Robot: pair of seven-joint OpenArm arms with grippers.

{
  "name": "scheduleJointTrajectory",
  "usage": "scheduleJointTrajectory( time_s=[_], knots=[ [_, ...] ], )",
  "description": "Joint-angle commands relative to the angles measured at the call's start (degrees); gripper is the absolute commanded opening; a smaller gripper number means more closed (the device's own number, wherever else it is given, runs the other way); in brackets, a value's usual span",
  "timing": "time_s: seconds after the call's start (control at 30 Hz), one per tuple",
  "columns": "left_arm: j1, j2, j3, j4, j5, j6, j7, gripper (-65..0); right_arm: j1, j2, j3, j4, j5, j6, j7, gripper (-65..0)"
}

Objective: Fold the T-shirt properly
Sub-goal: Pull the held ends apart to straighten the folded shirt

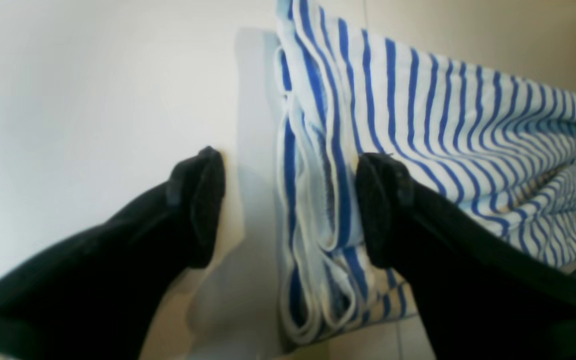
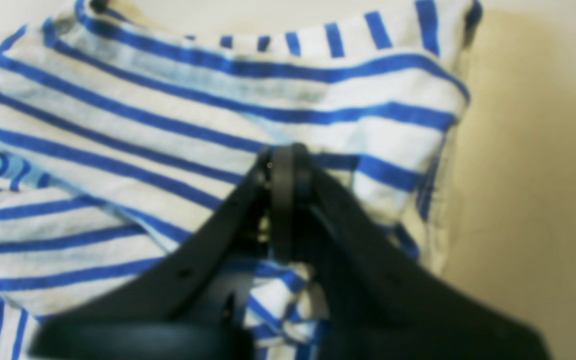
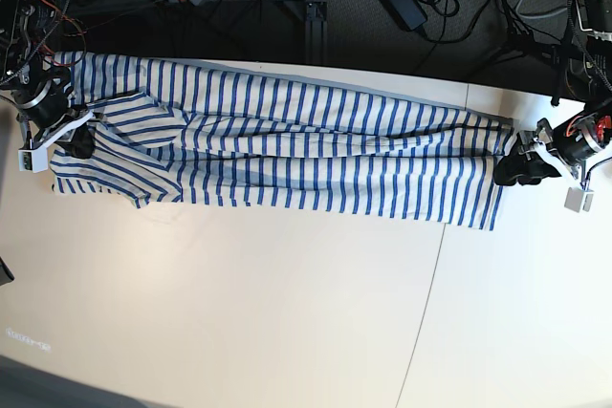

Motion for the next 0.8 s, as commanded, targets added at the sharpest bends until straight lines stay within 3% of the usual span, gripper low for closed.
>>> scheduleJointTrajectory(
  time_s=[0.0, 0.27, 0.6, 0.67, 0.77],
  knots=[
    [-0.57, -0.74, 0.11, 0.42, 0.0, -1.35, 0.48, -20.1, 0.28, 1.11, 0.52, 0.5, 0.15, 4.28, 0.2, -65.0],
    [-0.57, -0.46, 5.44, 0.42, 1.88, -1.35, 0.46, -20.1, 0.28, 1.09, 0.52, 0.5, 0.22, 4.28, 0.2, -65.0],
    [-0.55, 3.76, 6.36, 0.42, 3.76, -1.35, -0.22, -20.8, 0.28, 1.09, 0.52, 0.5, 0.22, 4.28, 0.2, -65.0],
    [-0.55, 4.07, 6.36, 0.42, 3.89, -1.35, -0.94, -30.1, 0.28, 1.09, 0.52, 0.5, 0.24, 4.28, 0.22, -65.0],
    [-0.57, 4.07, 6.36, 0.42, 4.33, -1.35, -3.26, -57.5, 0.28, 1.11, 0.52, 0.5, 0.7, 4.28, 0.24, -65.0]
  ],
)
